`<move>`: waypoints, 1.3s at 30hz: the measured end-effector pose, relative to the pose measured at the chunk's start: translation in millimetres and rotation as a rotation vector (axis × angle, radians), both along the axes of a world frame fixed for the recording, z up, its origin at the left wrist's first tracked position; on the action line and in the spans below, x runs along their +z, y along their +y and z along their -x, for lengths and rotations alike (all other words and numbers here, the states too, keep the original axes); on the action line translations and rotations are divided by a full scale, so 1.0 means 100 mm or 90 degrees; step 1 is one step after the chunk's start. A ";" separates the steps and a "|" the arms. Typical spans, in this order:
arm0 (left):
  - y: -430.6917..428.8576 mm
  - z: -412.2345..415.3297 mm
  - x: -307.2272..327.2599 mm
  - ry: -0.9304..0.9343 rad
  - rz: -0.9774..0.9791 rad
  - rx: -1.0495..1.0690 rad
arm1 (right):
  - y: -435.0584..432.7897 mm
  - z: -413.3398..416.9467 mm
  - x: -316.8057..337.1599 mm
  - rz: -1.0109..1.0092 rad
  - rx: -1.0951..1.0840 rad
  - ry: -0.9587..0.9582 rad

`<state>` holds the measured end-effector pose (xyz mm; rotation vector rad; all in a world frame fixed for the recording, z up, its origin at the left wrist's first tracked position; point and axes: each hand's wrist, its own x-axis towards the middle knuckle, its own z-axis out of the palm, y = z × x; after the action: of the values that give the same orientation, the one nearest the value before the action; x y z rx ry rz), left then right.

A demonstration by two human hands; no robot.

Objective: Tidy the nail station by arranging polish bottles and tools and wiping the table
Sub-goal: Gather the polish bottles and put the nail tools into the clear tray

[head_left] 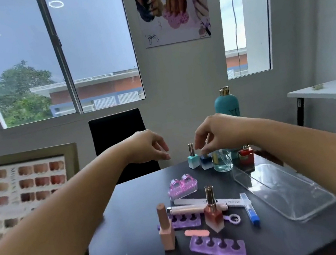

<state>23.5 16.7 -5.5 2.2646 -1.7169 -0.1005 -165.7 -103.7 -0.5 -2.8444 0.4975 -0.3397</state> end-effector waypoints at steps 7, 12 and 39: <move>0.57 0.24 -0.22 0.115 -0.136 -0.053 | 0.37 0.21 -0.25 -0.040 0.050 0.107; 0.69 0.31 -0.40 0.089 -0.104 -0.071 | 0.45 0.24 -0.44 -0.017 0.046 0.113; -1.07 0.08 -0.47 0.011 0.146 0.010 | -0.80 -0.14 -0.36 0.011 -0.080 -0.015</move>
<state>15.7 -89.9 -52.1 2.1038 -1.6106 0.0756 -151.4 -184.1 -36.4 -2.8289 0.6732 -0.4008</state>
